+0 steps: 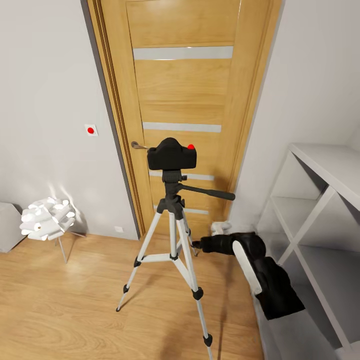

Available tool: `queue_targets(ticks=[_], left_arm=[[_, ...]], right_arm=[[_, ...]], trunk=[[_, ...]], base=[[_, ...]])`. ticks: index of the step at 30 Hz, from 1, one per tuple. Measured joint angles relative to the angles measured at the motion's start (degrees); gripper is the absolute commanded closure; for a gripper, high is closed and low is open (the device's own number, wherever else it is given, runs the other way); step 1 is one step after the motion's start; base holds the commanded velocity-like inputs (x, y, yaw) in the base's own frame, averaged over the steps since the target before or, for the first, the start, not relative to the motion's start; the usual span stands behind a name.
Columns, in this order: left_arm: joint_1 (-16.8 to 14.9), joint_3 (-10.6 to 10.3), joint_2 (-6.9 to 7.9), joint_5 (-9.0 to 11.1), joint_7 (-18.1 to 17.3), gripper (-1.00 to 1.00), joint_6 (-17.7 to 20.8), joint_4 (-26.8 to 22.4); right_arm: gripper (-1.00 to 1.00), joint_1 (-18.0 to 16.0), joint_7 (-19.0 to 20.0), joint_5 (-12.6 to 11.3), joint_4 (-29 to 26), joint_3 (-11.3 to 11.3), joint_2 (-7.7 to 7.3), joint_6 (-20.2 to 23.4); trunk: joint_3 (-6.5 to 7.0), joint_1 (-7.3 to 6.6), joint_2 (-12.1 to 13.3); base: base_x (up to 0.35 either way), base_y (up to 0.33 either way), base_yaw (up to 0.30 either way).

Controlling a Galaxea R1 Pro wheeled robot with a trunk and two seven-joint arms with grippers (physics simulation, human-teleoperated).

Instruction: Attach the digital camera to the camera tripod in the bedroom.

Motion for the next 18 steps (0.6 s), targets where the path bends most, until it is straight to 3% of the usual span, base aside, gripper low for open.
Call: queue_targets(ticks=[8,10,14,18], left_arm=[[0.0,-0.01,-0.01,0.03,-0.01,-1.0,0.0,0.01],[-0.01,-0.01,0.01,0.07,-0.01,-1.0,0.0,0.04],[0.0,-0.01,-0.01,0.08,0.0,-1.0,0.0,0.07],[0.0,-0.01,-0.01,0.08,0.0,-1.0,0.01,0.08]], right_arm=[[-1.0,11.31,-0.3,0.07,2.56,-0.06,-5.75,0.04],[-1.0,14.81,-0.44,0.18,9.13,-0.09,-7.06,0.05],[-1.0,16.17,-0.53,0.53,18.06,-0.08,-7.59,-0.47],[-1.0,16.87,-0.45,3.77,33.04,-0.05,-7.71,-10.4]], trunk=[[0.01,0.01,0.01],[0.01,0.01,0.01],[0.01,0.01,0.01],[0.0,0.01,0.01]], base=[[0.0,0.0,0.0],[0.0,0.0,0.0],[0.0,0.0,0.0],[0.0,0.0,0.0]])
